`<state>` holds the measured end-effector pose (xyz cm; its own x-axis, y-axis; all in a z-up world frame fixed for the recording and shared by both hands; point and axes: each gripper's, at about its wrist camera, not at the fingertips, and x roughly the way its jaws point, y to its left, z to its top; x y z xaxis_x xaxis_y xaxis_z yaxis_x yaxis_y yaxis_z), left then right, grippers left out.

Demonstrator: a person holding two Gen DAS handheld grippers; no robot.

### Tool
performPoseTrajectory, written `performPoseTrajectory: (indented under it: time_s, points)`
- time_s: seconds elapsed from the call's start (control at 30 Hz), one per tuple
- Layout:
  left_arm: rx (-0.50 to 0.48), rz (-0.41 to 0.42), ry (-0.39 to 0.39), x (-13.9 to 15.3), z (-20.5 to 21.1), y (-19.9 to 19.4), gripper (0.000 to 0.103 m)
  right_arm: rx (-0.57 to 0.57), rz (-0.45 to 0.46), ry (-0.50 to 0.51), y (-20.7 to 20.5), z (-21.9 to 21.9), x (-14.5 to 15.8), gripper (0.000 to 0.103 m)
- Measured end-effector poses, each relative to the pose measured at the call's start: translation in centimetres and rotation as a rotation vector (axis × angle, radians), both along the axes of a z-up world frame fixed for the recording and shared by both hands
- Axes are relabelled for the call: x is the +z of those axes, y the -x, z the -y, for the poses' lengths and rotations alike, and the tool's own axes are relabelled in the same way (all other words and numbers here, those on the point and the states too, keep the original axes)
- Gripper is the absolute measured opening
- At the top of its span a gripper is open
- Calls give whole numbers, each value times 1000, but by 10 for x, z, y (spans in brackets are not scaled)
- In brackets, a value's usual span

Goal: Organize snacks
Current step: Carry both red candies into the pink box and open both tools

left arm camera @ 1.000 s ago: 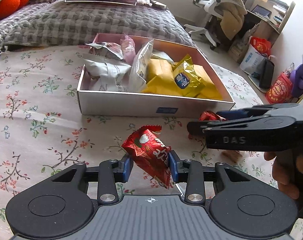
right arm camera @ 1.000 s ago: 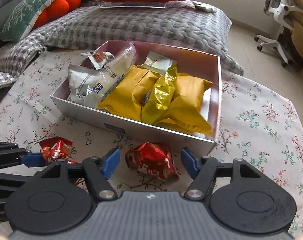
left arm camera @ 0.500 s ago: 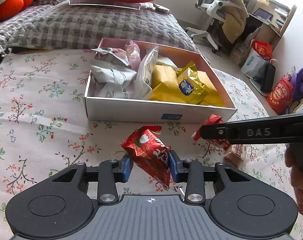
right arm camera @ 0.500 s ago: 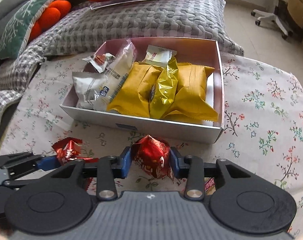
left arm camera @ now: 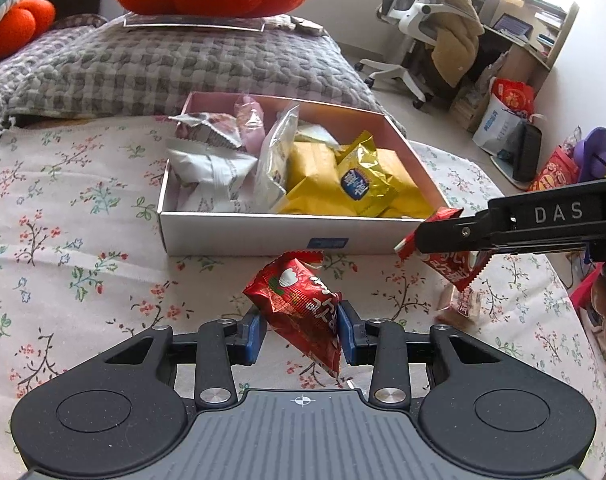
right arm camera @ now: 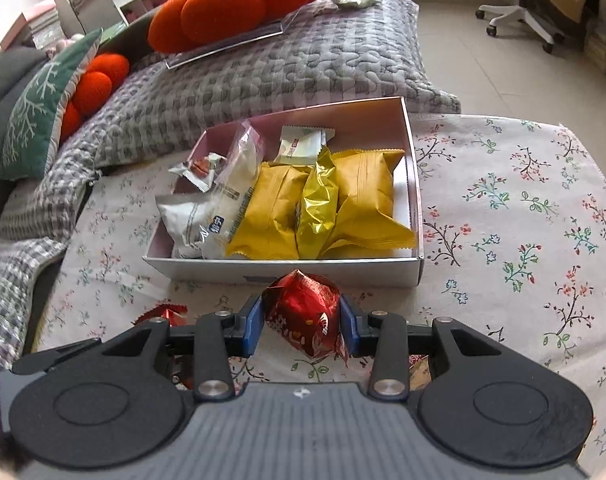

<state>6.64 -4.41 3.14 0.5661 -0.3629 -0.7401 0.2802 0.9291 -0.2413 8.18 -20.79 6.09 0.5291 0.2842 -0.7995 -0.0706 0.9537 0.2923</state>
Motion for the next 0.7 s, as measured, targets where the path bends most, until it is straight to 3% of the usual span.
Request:
performPoseTrajectory:
  time_s: [0.2,0.7]
  points:
    - [-14,18,-17,3,3,1,35,-22,7,-38,0,2,3,36]
    - [-37,69,-110,9,13,6,35,-41,36,-22,3,1,9,36]
